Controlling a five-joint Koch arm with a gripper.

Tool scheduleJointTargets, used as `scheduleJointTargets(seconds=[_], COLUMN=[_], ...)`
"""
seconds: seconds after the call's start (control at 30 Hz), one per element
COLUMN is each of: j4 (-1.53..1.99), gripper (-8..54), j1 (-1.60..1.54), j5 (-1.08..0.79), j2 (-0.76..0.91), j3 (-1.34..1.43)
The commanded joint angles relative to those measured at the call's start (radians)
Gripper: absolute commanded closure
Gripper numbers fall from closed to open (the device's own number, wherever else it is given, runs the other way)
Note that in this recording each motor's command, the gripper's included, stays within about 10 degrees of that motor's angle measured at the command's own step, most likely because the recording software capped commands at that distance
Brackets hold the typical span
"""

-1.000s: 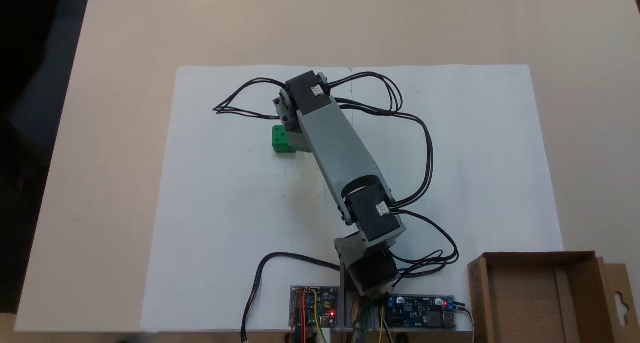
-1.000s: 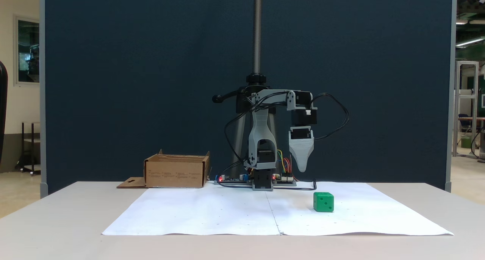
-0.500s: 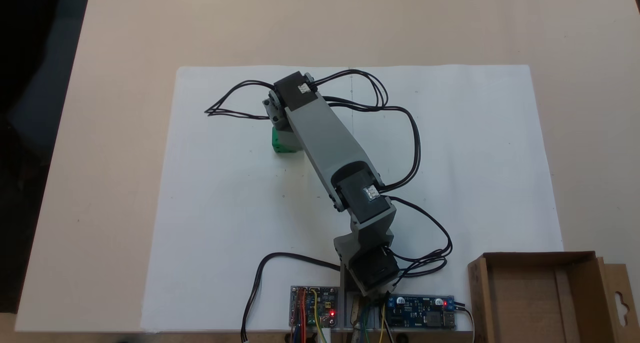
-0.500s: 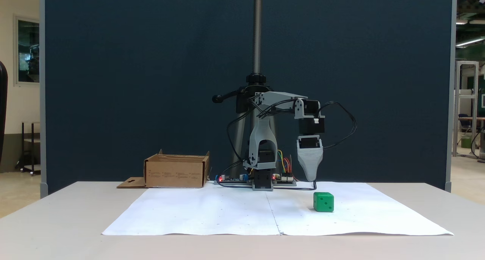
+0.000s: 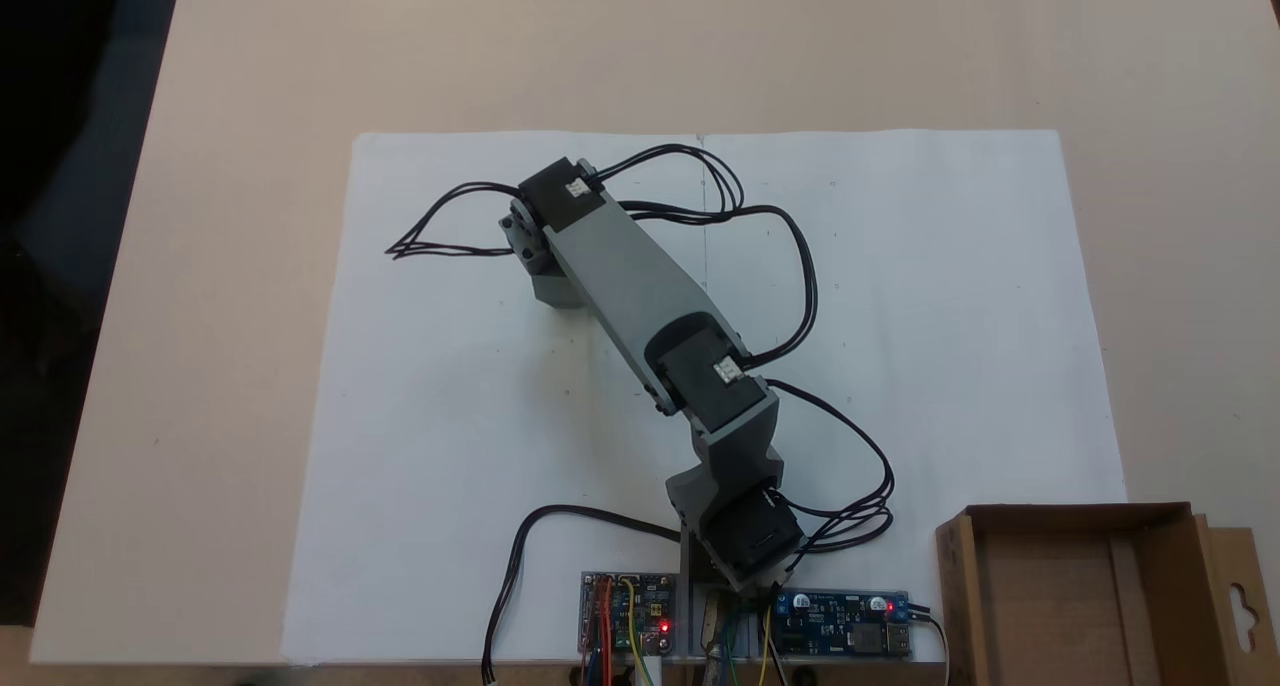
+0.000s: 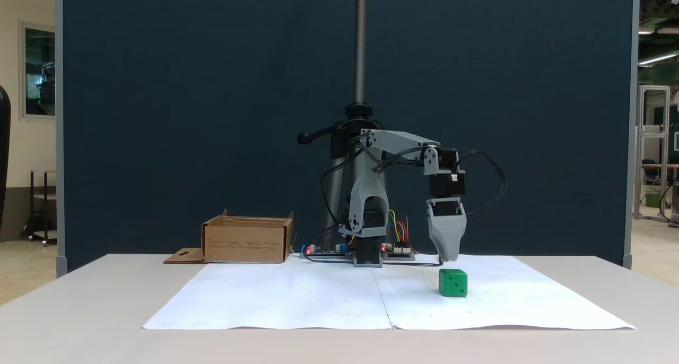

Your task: Grasp a green dice and put it in the bin.

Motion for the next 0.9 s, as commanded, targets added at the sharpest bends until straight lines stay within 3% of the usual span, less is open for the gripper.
scheduleJointTargets(seconds=[0.0,0.87], j4=[-0.028,-0.066], gripper=[2.4,2.4], j1=[-0.014,-0.014], j5=[0.081,0.081], j2=[0.018,-0.098], j3=[-0.005,0.002])
